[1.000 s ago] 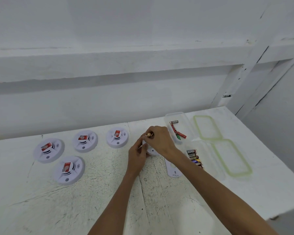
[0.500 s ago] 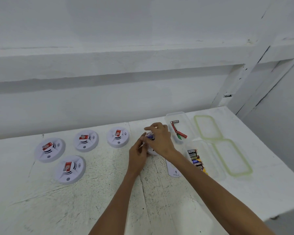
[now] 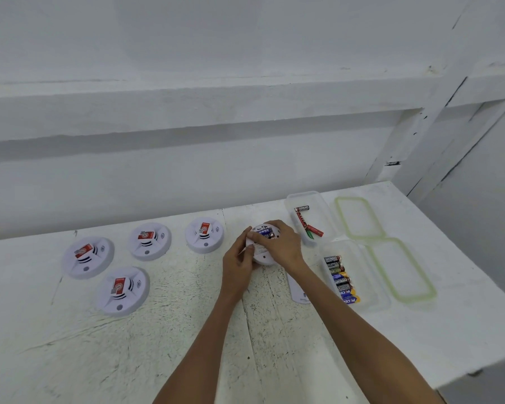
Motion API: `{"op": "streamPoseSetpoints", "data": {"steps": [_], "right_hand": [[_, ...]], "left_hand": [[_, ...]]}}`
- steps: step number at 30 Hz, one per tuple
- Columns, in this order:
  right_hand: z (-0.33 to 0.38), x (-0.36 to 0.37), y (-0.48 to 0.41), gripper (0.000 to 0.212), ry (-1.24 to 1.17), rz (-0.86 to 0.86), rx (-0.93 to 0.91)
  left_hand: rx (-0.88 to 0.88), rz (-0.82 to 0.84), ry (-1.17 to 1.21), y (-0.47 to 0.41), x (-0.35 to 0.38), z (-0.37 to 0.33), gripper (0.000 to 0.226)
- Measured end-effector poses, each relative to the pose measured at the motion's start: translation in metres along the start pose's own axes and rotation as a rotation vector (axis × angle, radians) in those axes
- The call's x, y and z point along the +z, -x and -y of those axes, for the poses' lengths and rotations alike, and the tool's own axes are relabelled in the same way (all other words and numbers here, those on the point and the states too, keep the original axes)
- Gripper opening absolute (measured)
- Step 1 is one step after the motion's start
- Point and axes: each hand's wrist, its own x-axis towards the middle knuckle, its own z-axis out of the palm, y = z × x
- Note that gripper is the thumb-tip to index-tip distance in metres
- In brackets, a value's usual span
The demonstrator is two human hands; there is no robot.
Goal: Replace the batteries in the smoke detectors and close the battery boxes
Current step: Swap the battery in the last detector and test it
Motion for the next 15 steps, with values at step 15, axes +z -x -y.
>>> {"op": "streamPoseSetpoints", "data": {"steps": [15], "right_hand": [[-0.017,-0.004,0.016,0.033,0.046,-0.17,-0.104]], "left_hand": [[-0.014,-0.035,0.052,-0.003,0.001,0.006,0.041]]}}
